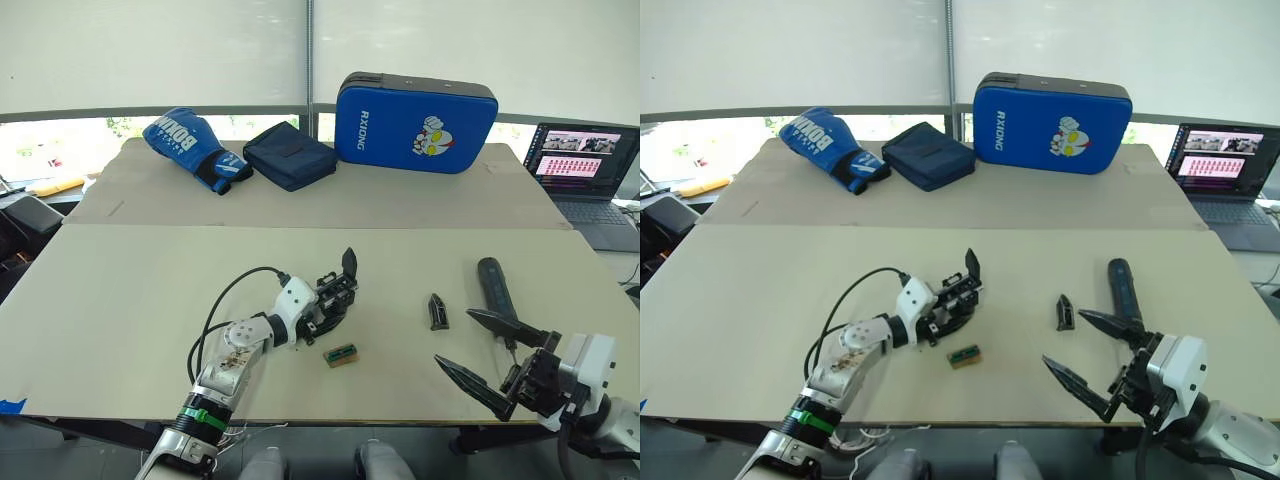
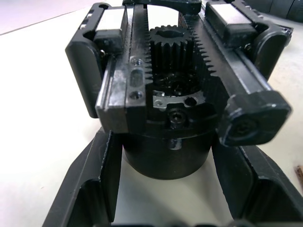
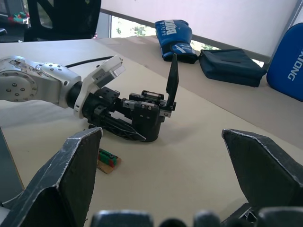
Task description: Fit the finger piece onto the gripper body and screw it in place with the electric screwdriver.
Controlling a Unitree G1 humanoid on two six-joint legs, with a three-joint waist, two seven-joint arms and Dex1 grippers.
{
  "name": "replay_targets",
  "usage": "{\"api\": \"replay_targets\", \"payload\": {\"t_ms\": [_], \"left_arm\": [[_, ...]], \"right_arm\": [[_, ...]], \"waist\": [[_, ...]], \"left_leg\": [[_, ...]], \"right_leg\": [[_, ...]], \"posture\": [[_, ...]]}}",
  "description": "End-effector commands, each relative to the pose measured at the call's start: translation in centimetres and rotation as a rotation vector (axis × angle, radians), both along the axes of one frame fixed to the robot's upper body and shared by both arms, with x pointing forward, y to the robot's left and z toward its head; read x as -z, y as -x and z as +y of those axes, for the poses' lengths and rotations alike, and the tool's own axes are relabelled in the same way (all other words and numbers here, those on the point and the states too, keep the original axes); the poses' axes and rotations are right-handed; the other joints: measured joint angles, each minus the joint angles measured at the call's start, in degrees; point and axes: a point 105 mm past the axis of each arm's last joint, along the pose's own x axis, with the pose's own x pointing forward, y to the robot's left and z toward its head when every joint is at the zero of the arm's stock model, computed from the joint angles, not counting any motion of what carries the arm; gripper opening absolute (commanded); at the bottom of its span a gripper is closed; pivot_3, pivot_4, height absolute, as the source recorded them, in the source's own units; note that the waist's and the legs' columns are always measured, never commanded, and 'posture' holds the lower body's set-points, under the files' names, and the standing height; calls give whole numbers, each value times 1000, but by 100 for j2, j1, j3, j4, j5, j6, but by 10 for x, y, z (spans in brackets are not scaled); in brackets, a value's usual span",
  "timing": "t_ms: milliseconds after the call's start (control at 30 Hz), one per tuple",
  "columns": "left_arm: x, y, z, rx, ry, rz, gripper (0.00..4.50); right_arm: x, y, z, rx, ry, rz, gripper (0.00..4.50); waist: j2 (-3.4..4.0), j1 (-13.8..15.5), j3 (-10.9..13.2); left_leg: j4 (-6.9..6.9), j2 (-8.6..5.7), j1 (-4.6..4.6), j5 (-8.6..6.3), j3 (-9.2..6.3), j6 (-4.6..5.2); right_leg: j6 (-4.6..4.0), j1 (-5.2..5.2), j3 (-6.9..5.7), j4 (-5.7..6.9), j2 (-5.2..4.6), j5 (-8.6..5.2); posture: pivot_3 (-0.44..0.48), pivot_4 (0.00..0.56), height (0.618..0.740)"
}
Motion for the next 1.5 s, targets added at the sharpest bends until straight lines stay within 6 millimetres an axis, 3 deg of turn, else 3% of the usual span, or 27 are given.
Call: {"api": "replay_targets", "payload": {"t_ms": [33,133,167,333,533,1000,1100,1200,1333,1500], "left_arm": [[-12,-2,2,3,22,-41,2771],[-13,-4,6,-8,18,-46,4258],[-13,-4,10,-8,19,-42,4455],[-12,-4,28,45,20,8,4455],[-18,-3,32,228,18,47,4455],[-1,-18,1,423,-36,60,4455],[0,-17,-1,424,-35,41,3582],[-3,-19,1,400,-22,-2,2268],[-24,-28,0,248,75,-78,2268],[-33,-17,0,115,100,-58,2268]], "right_arm": [[-11,4,5,-16,13,-47,4500],[-11,4,5,-15,15,-45,4500],[-11,4,5,-14,15,-45,4500],[-10,5,5,-9,14,-42,4500],[-9,5,6,-8,9,-37,4500],[-6,5,7,-8,14,-26,4500],[-5,6,7,-5,17,-22,4500],[-4,6,7,-2,17,-20,4500],[-3,7,7,1,18,-15,4500],[0,8,7,3,15,-8,4500]], "waist": [[0,-1,0],[0,0,0],[0,0,0],[1,-1,0],[1,18,1],[-1,7,2],[-1,24,2],[-1,33,2],[-1,37,2],[1,31,3]], "left_leg": [[0,0,0,0,0,0],[0,0,0,0,0,0],[0,0,0,0,0,0],[0,0,1,0,0,0],[0,-1,0,0,1,0],[0,-4,-6,0,0,1],[0,-5,-6,0,0,1],[0,-6,-6,0,-1,1],[0,-4,-6,0,-1,1],[0,0,-16,-1,-7,1]], "right_leg": [[0,0,0,0,0,0],[1,0,0,0,-1,-1],[1,0,0,0,0,-1],[1,0,0,0,0,-1],[2,0,-1,-1,-1,-2],[4,2,-1,-7,0,-1],[6,2,-1,-7,-2,-1],[7,3,-1,-8,-3,-1],[8,3,-1,-9,-4,-1],[10,-6,-1,-9,-4,0]], "posture": [[0,150,740],[0,150,740],[0,150,740],[0,150,740],[0,150,740],[0,150,740],[0,150,740],[0,150,740],[0,150,740],[0,150,740]]}}
